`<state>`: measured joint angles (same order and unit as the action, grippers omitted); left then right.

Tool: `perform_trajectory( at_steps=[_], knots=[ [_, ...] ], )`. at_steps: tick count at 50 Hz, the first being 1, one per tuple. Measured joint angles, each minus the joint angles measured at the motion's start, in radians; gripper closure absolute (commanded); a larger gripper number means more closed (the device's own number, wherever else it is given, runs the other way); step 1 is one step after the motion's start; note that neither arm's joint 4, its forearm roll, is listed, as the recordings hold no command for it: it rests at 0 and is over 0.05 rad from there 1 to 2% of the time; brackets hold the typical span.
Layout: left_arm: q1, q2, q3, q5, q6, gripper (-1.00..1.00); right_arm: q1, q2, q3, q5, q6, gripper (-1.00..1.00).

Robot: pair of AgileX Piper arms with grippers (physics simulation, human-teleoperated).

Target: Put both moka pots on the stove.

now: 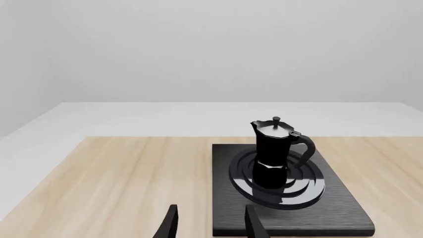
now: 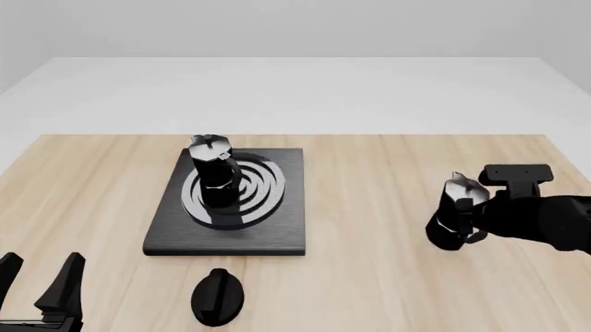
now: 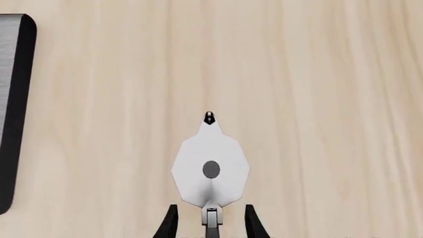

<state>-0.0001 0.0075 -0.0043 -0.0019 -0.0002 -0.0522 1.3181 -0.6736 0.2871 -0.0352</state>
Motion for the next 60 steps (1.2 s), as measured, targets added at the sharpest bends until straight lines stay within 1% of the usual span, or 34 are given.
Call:
perform_trajectory(
  at_steps=[20,21,33,44,51,60],
  knots=[
    [0.000,0.000,0.000,0.000,0.000,-1.00,0.010,0.023,0.022,-0.024,0.012,-1.00],
    [0.000,0.000,0.000,0.000,0.000,-1.00,0.010,0.021,0.023,-0.026,0.008,1.00],
    [0.000,0.000,0.000,0.000,0.000,-1.00,0.003,-0.030,0.049,-0.045,-0.070,1.00],
    [0.000,0.000,0.000,0.000,0.000,-1.00,0.022,-0.087,0.065,-0.074,-0.117,1.00],
    [0.000,0.000,0.000,0.000,0.000,-1.00,0.038,-0.118,0.059,-0.084,-0.131,1.00],
    [0.000,0.000,0.000,0.000,0.000,-1.00,0.078,-0.121,0.025,-0.089,-0.123,1.00]
  ],
)
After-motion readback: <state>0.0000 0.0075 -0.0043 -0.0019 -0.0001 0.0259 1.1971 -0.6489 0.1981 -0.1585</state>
